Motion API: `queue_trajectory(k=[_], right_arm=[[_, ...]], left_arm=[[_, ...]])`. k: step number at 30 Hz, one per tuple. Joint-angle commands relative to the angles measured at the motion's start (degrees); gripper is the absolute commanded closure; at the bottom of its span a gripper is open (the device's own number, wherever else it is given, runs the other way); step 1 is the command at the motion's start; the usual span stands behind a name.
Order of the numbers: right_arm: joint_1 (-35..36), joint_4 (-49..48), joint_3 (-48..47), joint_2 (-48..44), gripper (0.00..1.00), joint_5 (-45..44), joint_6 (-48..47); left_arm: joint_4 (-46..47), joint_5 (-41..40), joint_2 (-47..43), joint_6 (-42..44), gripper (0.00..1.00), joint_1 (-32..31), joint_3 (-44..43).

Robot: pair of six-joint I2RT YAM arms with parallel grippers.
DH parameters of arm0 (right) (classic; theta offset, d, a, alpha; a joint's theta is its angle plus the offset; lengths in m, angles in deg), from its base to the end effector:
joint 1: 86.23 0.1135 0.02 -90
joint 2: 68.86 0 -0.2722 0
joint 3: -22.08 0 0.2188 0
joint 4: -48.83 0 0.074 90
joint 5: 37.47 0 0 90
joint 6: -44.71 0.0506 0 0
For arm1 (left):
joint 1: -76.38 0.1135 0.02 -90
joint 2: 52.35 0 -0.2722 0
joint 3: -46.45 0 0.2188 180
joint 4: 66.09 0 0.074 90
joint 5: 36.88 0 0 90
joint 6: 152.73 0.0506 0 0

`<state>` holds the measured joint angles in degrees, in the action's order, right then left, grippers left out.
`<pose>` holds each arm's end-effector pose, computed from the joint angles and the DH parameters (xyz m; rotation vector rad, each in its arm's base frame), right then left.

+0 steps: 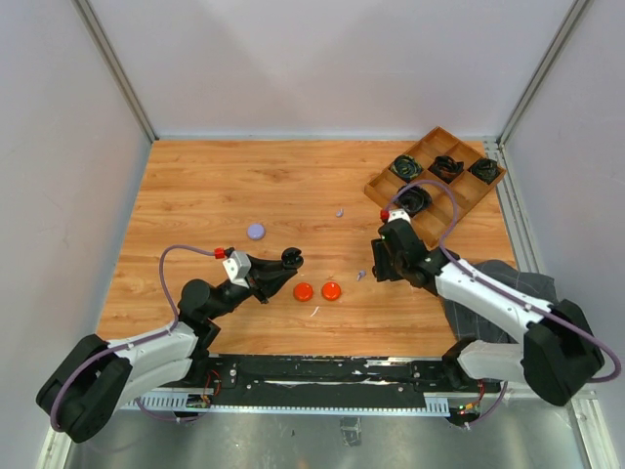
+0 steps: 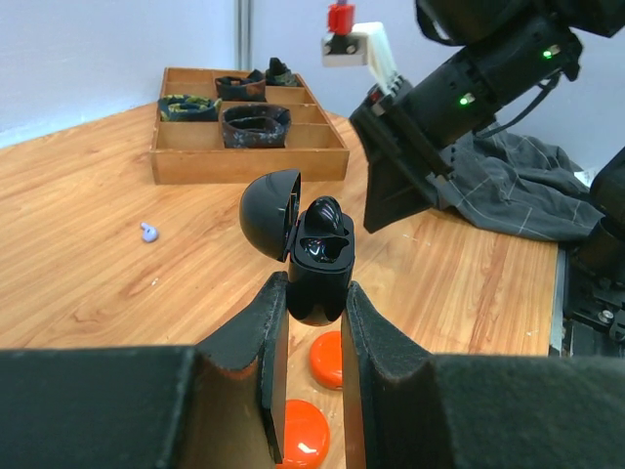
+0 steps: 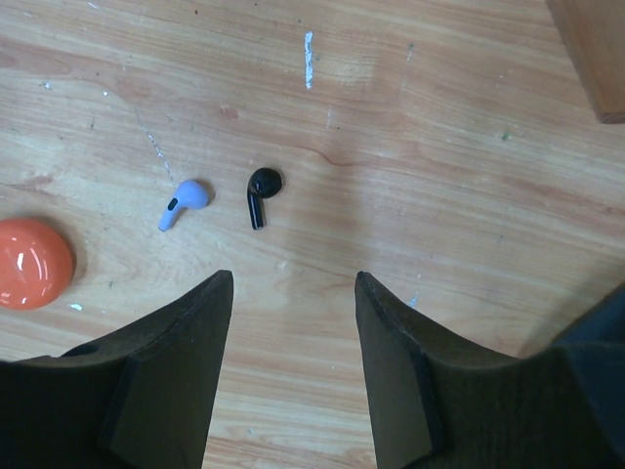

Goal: Insert the wireless bluetooth earbuds into the charging case
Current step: Pick up the earbud from the center of the board.

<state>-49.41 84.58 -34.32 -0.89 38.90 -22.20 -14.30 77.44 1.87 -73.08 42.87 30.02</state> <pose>0.1799 0.1198 0.2314 -0.1738 2.3711 0.2174 0.1138 -0.1004 0.2293 0.6398 1.2557 -0.9210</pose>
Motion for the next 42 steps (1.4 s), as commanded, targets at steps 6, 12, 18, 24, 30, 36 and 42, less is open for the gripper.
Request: queue_trajectory(k=[6,12,18,24,30,36,42], right_arm=[[-3.6,3.8,-9.5,11.9,0.51,8.7,-2.7],[-5.5,6.0,-13.8,18.1,0.56,11.2,-3.0],[-6.6,6.9,-16.0,23.1,0.59,13.0,-2.9],[-7.4,7.2,-17.6,27.0,0.61,14.3,-3.5],[-8.0,7.4,-18.0,30.4,0.64,15.1,-3.6],[-8.0,8.9,-18.3,32.8,0.66,14.3,-3.6],[-7.8,9.3,-18.0,31.7,0.73,14.0,-3.7]], left_arm=[[2.8,0.4,-0.1,0.5,1.00,-0.1,1.2],[2.1,1.0,-1.2,0.4,1.00,-0.1,1.0],[0.0,0.2,-2.9,1.3,1.00,-0.1,0.9],[-0.1,0.6,-3.1,1.2,1.00,-0.2,0.8],[-0.1,0.6,-3.1,1.0,1.00,-0.1,0.8],[-0.7,0.9,-3.9,0.9,1.00,-0.1,0.7],[-1.2,0.6,-4.2,1.0,1.00,-0.1,0.6]])
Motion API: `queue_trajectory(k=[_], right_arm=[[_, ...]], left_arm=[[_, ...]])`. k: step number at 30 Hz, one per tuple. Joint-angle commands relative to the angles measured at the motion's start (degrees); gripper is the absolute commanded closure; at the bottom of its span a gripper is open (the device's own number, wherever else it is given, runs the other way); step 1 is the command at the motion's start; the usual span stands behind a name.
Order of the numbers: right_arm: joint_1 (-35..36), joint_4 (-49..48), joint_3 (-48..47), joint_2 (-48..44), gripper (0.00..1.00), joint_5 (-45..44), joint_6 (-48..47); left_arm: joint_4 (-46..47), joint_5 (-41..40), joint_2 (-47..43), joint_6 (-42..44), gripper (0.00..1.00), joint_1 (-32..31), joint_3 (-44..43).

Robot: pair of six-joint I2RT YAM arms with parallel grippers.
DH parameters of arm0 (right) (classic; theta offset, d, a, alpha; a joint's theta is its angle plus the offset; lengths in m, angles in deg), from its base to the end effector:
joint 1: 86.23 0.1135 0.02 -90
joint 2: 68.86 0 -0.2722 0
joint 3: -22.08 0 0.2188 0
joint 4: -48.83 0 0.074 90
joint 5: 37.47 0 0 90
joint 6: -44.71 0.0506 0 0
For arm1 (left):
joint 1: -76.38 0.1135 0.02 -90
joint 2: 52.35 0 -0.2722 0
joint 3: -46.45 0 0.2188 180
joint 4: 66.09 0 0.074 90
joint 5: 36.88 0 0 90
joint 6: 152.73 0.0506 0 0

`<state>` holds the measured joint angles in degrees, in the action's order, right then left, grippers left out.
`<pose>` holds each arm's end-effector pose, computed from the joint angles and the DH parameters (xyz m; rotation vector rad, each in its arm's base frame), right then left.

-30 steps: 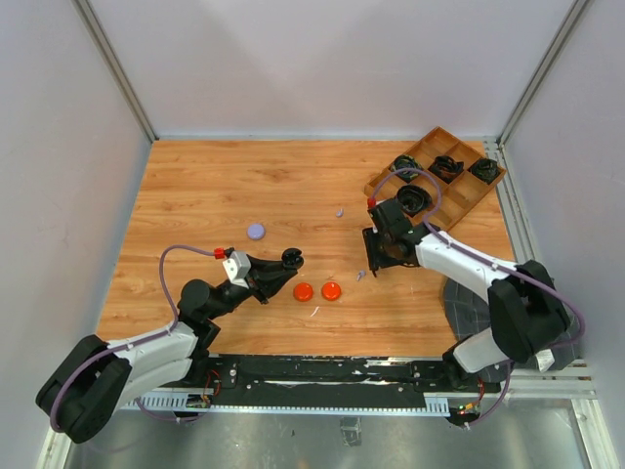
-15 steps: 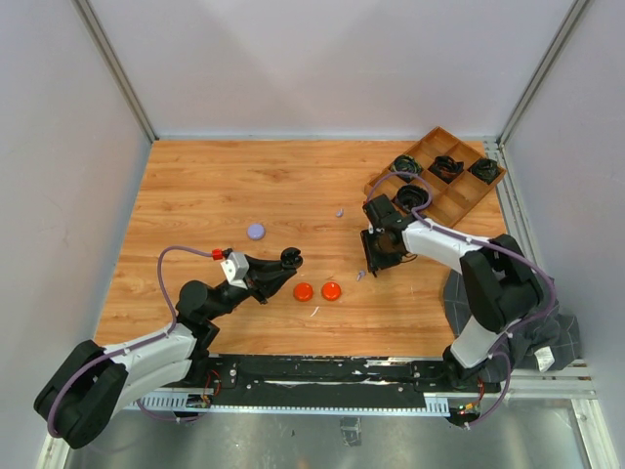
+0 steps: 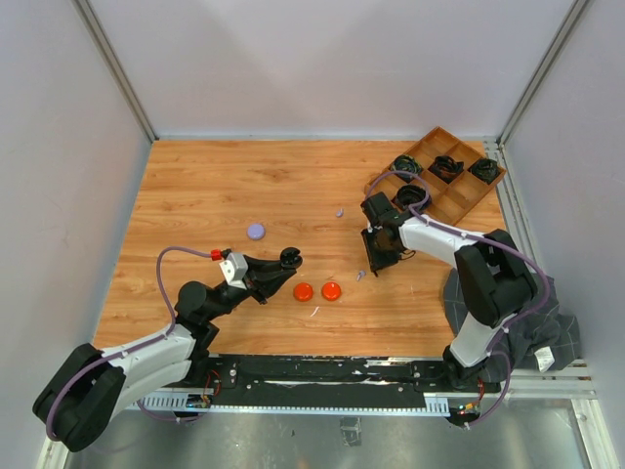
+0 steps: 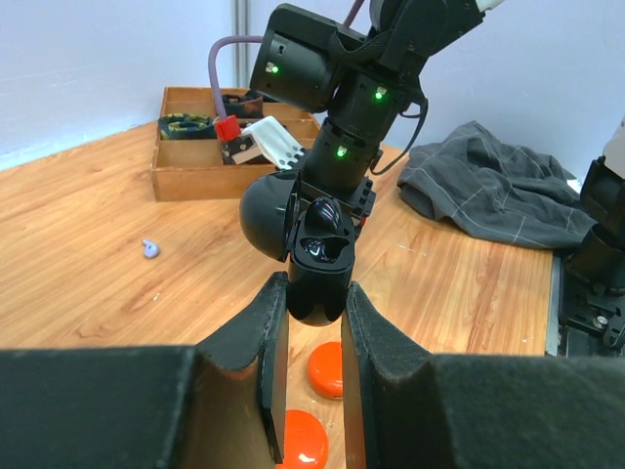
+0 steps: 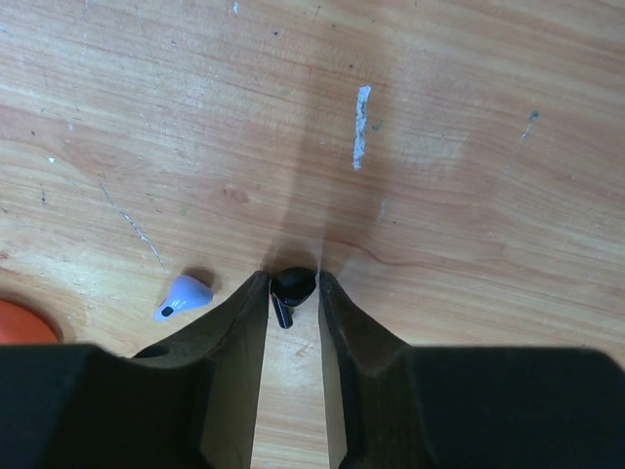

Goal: Insert the wireless bluetooth earbuds into the charging case
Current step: Pick up the earbud from the center of the board, then place the earbud in the charging case.

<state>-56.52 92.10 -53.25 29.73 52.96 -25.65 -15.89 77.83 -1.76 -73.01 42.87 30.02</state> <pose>0.2702 0.1546 0.1820 -0.2445 2.7509 0.2489 0.1080 -0.0969 0.2341 0.6425 1.2168 -0.9228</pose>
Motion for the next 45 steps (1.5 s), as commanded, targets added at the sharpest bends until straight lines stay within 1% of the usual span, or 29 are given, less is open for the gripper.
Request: queue_trajectory(k=[1,5,13,22,27,32,35,45], right_arm=[[-0.6,1.8,1.1,0.3,0.74,-0.1,-0.3],[0.2,1.8,1.7,-3.1,0.79,-1.0,0.0],[4.0,0.0,2.9,-13.1,0.80,-3.6,1.1],[14.2,-3.8,1.2,-25.5,0.79,-9.5,0.8],[20.2,-5.5,-0.9,-29.5,0.79,-12.4,0.5],[27.2,-11.4,-0.9,-32.2,0.79,-15.1,-0.3],[30.6,-16.6,-0.3,-33.2,0.80,-16.8,-0.8],[38.4,-33.0,3.9,-33.8,0.80,-19.5,-4.3]], left_arm=[[0.3,0.4,-0.6,0.9,1.00,-0.1,0.5],[-0.1,0.3,-1.1,0.9,1.00,-0.1,0.6],[-0.3,0.2,-1.4,1.4,1.00,-0.1,0.7],[0.2,0.4,-1.9,2.1,1.00,-0.1,1.2],[0.6,0.3,-2.1,2.5,1.00,-0.1,1.5],[1.7,0.8,-2.1,2.2,1.00,-0.2,1.9],[2.2,0.9,-2.3,2.1,1.00,-0.2,2.0],[2.9,0.5,-2.0,1.3,1.00,-0.1,2.2]])
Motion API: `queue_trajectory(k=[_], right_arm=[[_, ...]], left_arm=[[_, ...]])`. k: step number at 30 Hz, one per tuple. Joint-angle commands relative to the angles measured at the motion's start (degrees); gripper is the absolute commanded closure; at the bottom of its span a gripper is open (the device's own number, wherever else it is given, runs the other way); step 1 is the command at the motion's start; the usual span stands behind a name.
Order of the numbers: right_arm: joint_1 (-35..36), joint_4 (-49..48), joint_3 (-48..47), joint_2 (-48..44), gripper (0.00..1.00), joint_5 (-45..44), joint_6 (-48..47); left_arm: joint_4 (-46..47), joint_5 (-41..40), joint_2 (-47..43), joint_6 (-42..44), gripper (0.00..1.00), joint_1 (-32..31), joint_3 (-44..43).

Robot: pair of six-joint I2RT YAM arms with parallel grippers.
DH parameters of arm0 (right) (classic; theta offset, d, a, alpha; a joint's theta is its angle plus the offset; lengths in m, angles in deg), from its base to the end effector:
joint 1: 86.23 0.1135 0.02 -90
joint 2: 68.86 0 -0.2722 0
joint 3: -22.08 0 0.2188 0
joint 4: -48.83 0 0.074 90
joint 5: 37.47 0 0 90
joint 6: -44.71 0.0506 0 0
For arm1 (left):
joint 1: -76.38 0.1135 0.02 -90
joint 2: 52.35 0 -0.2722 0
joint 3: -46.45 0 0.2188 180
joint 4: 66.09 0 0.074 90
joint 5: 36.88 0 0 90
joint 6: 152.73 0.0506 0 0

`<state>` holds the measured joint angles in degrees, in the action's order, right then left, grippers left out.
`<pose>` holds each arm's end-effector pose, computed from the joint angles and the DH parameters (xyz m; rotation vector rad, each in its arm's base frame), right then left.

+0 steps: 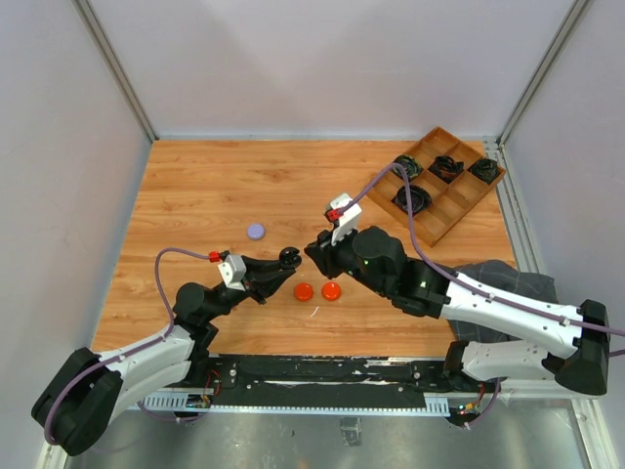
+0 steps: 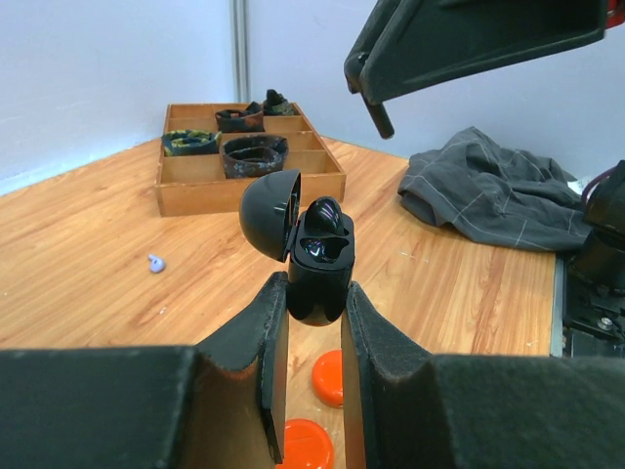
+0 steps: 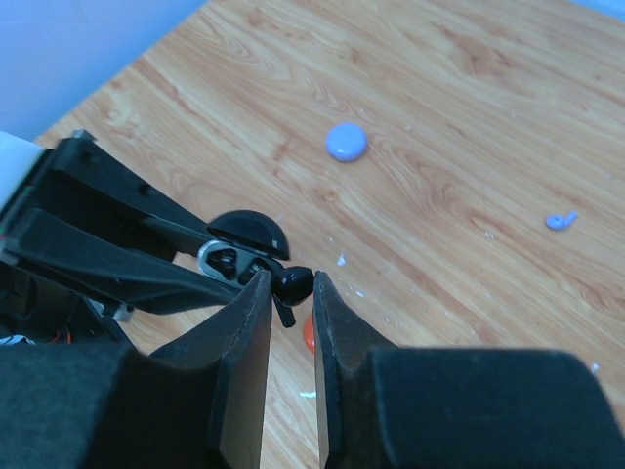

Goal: Insert the wireless bluetooth earbuds into the charging case
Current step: Place the earbud in the charging case.

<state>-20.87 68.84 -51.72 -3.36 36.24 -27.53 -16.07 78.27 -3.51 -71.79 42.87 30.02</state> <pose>0.1145 0.2155 0.3679 -0.5418 1.7552 0.7899 0.1047 -0.0951 0.2374 0.6576 1.1777 -0.9083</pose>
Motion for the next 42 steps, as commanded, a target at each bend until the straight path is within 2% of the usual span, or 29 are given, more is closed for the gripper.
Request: queue_trajectory(k=[1,10,18,42], right_arm=[[3.2,-11.3,2.8,-0.5,0.80,-2.8,-2.4],[8.2,-28.8,9.0,1.4,0.79,-5.0,-5.9],[8.5,-34.5,11.2,3.9,0.79,-6.9,-5.8],[8.6,-36.9,13.9,6.0,0.78,-7.3,-6.3]], left_arm=[[3.3,0.1,-0.2,-0.1,1.00,-0.2,2.2],[4.7,0.3,-0.3,-1.1,1.00,-0.1,2.6],[6.1,0.3,-0.3,-2.1,1.00,-0.1,3.0],[6.8,-1.1,-0.7,-3.2,1.00,-0.1,3.4]])
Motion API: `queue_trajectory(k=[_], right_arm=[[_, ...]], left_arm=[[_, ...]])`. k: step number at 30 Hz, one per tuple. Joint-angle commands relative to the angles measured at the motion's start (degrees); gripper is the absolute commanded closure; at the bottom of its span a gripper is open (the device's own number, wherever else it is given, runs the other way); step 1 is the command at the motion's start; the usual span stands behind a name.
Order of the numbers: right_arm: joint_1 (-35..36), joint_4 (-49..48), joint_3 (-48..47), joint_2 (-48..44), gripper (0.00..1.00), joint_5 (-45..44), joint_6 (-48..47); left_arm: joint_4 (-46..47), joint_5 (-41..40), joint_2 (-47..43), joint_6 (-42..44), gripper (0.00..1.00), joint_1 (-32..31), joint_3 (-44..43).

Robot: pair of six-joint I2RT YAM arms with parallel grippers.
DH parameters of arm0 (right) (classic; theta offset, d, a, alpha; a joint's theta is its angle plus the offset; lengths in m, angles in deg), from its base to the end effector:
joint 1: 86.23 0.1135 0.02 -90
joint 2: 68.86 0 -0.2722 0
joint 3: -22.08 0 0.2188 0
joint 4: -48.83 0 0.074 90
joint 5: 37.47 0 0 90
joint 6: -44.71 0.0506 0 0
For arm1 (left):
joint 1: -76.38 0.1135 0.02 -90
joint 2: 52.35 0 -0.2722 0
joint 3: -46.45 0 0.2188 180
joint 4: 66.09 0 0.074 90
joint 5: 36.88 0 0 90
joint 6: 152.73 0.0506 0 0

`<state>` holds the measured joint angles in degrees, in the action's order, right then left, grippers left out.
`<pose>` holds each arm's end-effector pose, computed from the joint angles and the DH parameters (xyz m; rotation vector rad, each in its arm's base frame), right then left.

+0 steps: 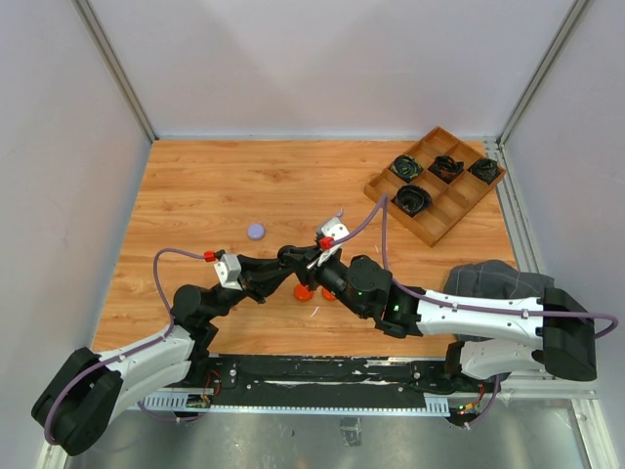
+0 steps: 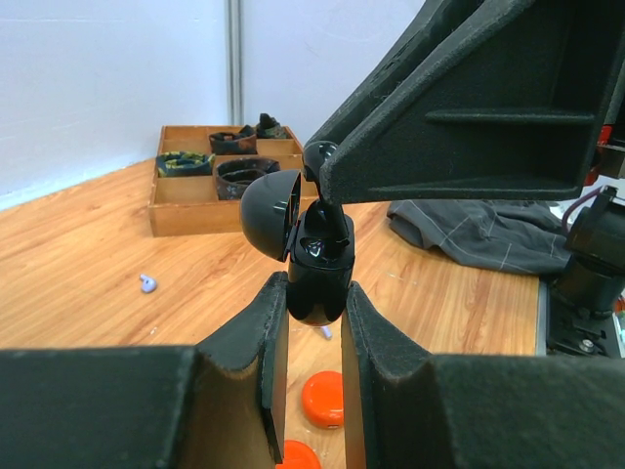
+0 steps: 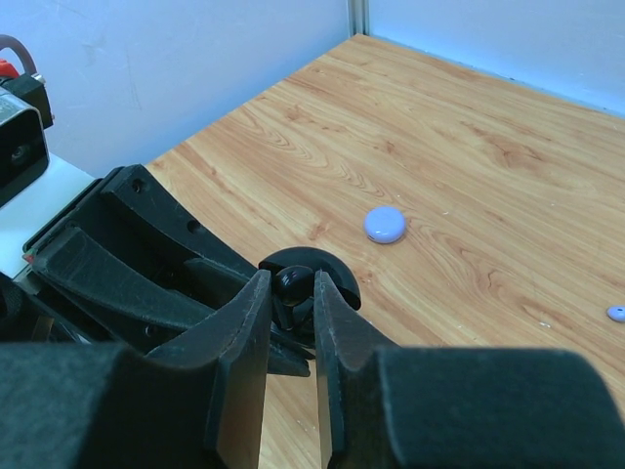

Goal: Insert the wireless bluetooth earbuds into the charging case
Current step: Place the earbud in the charging case.

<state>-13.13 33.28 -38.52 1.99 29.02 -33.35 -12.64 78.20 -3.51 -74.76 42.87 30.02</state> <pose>0.0966 0.2485 0.3428 -0.4723 1.4781 0.8896 0.1027 -0.0937 0.2442 0.6225 1.1376 -0.9483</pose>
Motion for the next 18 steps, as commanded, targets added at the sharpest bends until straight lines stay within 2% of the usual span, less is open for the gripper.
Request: queue_trajectory(k=[1,18], right_arm=[[0.9,-1.3,0.7,0.8,0.78,0.0,-0.4],[2.0,-3.9,3.4,-0.1,0.76,-1.3,-0.4]], left_arm=[[3.4,-1.2,-0.7,-0.3,1.00,-0.1,3.4],[3.5,-2.6,-1.3,-1.0,1.00,-0.2,3.8]])
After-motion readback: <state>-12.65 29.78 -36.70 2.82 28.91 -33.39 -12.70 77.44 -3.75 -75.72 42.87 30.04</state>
